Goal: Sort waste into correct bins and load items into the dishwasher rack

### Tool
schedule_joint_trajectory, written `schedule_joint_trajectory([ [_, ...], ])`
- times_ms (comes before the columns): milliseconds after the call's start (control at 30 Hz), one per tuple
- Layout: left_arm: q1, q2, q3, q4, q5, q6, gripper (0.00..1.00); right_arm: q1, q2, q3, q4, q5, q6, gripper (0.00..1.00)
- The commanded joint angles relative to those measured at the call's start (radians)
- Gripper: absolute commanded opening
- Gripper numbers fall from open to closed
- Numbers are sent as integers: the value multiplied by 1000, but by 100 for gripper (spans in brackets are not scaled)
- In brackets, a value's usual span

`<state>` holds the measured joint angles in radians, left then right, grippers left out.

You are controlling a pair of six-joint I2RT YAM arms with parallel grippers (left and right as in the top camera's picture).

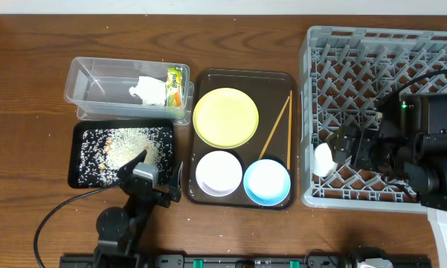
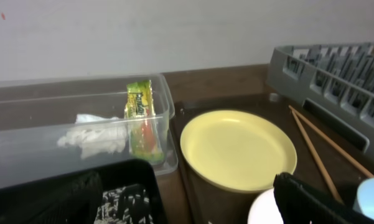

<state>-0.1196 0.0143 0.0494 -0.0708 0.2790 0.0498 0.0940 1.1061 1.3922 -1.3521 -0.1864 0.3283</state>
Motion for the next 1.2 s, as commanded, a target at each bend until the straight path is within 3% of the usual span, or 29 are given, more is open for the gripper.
schedule_joint_trajectory([
  [0, -3, -13, -46, 36, 9, 2, 90, 8, 0, 7, 0, 2, -3, 99],
  [633, -3, -10, -45, 28, 8, 2, 91, 8, 0, 7, 1, 2, -3, 99],
  [767, -3, -10, -45, 28, 8, 2, 91, 8, 0, 7, 108, -48, 34, 99],
  [800, -3, -10, -45, 28, 8, 2, 91, 9, -2, 7, 122, -108, 30, 98],
  [867, -3, -10, -45, 28, 8, 2, 90, 29, 6, 7, 134, -242, -30, 79],
  [967, -3, -10, -45, 28, 8, 2, 90, 133, 33, 2, 90, -254, -49, 79],
  [1067, -3, -10, -45, 28, 8, 2, 91, 300, 76, -24, 52, -131, -48, 87],
  [1167, -3, -10, -45, 28, 8, 2, 90, 443, 136, -67, 69, 14, -41, 87],
])
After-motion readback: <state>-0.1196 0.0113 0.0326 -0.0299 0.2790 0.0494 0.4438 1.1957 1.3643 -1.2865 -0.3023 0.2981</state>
